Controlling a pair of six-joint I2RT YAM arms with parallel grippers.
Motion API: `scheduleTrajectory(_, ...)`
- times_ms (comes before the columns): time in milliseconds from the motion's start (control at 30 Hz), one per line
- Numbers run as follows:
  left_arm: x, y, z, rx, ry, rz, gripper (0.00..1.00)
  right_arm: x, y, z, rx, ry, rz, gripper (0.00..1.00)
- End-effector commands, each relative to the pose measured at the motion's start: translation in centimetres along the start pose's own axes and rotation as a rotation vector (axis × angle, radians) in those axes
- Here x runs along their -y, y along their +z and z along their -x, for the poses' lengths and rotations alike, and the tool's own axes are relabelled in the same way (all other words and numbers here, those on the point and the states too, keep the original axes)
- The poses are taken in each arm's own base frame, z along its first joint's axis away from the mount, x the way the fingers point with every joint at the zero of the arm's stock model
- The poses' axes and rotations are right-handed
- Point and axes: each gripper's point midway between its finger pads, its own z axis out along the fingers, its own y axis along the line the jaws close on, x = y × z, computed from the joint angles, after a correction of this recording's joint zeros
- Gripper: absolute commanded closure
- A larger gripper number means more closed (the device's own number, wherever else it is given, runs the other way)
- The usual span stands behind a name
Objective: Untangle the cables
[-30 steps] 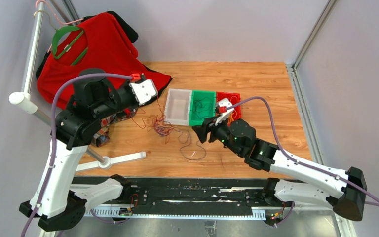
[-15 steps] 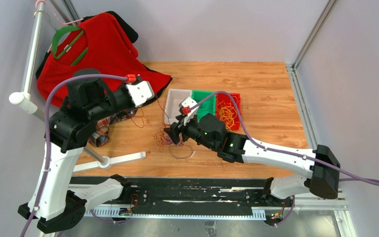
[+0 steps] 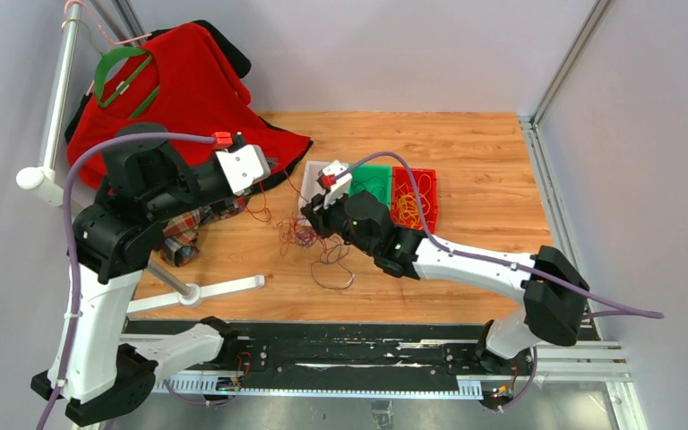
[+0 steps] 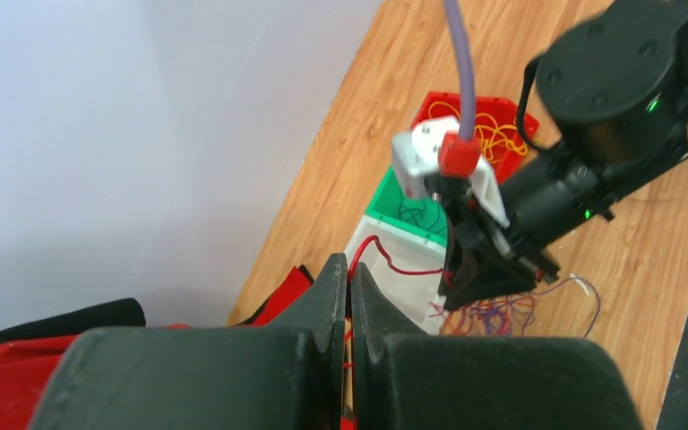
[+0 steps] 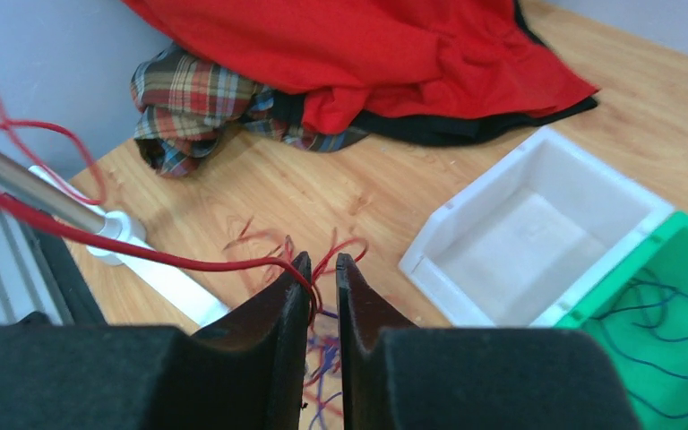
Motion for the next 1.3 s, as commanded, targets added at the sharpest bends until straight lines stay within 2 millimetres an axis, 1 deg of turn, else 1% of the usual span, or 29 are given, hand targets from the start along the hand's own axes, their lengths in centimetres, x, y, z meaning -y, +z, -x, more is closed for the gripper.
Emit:
scheduleTrajectory(0,0.1,-0.5,2.5,0.078,-0.021,-0.021,0.99,-1.4,1.6,-0.7,0.001,0.058,0.07,0.84)
scheduleTrajectory(67,0.0,-0.5,3.1,0.091,-0.031,-0.022,0.99,-1.8,2.5,-1.8,-0.018,0.075,0.091,0.85)
scheduleTrajectory(200,-0.3,-0.7,3.9,0.111,-0.042,-0.021,1.0,-2.4,3.7,-4.0,-0.061,0.105,0.113,0.89)
scheduleTrajectory(267,-0.6,-0.9,4.4,0.121,-0.037,-0.011,0.99,-2.4,3.9,-5.6,-0.091,0.112,0.117,0.92)
scheduleTrajectory(333,-1.3,-1.1,5.2,0.133,-0.029,0.008,0.99,-2.0,3.7,-7.7,-0.126,0.121,0.102,0.95)
scheduleTrajectory(433,-2.9,-1.4,6.5,0.147,-0.028,0.06,0.99,-1.2,2.9,-11.0,-0.171,0.14,0.076,0.96)
scheduleTrajectory(500,-4.3,-1.7,7.6,0.16,-0.016,0.105,0.99,-0.2,1.9,-13.2,-0.194,0.156,0.04,0.97)
scheduleTrajectory(533,-5.2,-1.6,8.0,0.162,-0.02,0.139,0.99,0.6,1.0,-14.9,-0.218,0.16,0.011,0.98)
scheduleTrajectory(567,-6.3,-1.8,8.6,0.171,-0.023,0.18,1.0,1.3,0.4,-16.0,-0.233,0.162,-0.017,0.98)
scheduleTrajectory(667,-9.1,-2.8,10.5,0.213,0.005,0.304,1.0,2.7,-1.5,-18.3,-0.263,0.167,-0.071,0.99)
scheduleTrajectory(767,-12.3,-4.4,12.7,0.265,0.037,0.455,1.0,3.6,-3.5,-20.0,-0.292,0.177,-0.105,0.98)
scheduleTrajectory(833,-14.3,-5.6,13.8,0.293,0.048,0.563,0.99,4.2,-4.8,-21.0,-0.311,0.184,-0.123,0.97)
scheduleTrajectory(967,-18.0,-8.2,15.7,0.363,0.068,0.781,0.99,5.1,-7.1,-22.9,-0.343,0.194,-0.155,0.9)
scheduleTrajectory(1033,-19.3,-9.5,16.7,0.407,0.07,0.867,0.99,5.6,-8.1,-23.6,-0.349,0.198,-0.17,0.86)
scheduleTrajectory(1133,-21.2,-11.7,18.1,0.476,0.062,1.002,0.99,6.4,-9.5,-24.3,-0.354,0.199,-0.199,0.77)
scheduleTrajectory(1267,-23.2,-15.5,19.8,0.565,0.066,1.205,0.99,7.1,-11.0,-24.8,-0.353,0.197,-0.226,0.68)
